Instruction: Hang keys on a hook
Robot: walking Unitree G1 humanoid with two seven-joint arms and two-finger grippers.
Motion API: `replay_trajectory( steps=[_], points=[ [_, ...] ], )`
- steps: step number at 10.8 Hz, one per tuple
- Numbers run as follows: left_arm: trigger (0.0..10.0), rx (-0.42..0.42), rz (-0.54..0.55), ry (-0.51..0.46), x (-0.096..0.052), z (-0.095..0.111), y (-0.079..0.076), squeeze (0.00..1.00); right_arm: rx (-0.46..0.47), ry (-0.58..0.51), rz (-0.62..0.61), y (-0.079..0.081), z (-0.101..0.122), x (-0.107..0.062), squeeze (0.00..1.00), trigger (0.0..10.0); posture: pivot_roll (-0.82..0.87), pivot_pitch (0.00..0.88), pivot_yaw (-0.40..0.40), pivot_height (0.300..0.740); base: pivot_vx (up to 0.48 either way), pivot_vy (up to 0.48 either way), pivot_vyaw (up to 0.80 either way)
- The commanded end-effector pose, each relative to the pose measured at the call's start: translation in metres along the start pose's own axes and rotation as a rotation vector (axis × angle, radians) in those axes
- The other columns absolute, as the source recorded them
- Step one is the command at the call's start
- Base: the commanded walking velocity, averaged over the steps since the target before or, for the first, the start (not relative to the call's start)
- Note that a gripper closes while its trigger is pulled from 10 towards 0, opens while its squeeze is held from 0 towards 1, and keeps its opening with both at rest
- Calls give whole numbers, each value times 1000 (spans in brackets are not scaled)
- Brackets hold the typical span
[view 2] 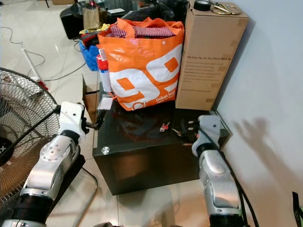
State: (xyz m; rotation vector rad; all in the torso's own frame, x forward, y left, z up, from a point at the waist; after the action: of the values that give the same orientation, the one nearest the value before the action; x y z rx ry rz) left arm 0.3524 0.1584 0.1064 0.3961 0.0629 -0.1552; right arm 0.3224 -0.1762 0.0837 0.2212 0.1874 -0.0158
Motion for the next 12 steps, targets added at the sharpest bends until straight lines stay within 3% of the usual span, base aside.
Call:
replay_trajectory(
  steps=[1,8,12],
  points=[
    [10000,19,21,-28,-1,7,4,192,23,-9,20,3,4,-1,0,10000,-107,0,26,740,0,0,0],
    [10000,16,14,-37,0,10,1,192,40,-12,-8,-2,5,-5,0,10000,-121,0,32,740,0,-373,0],
    [10000,-17,36,-46,1,12,6,204,19,-31,3,0,8,-4,0,10000,-106,0,24,740,0,0,0]
  ],
)
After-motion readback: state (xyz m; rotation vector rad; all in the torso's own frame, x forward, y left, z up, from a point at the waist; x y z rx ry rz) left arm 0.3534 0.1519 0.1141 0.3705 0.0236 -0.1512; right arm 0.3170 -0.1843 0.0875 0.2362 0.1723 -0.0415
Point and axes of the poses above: a point about 5 cm out from each wrist's last joint towards the gripper, its own x axis pointing out of the wrist towards the gripper, its own z axis along the axis of the wrist's last joint, y = z × x, the point moved 5 cm from there along x, pointing out of the wrist towards the gripper, and after that the axes turned 13 degrees about x, right-handed, at the moved point
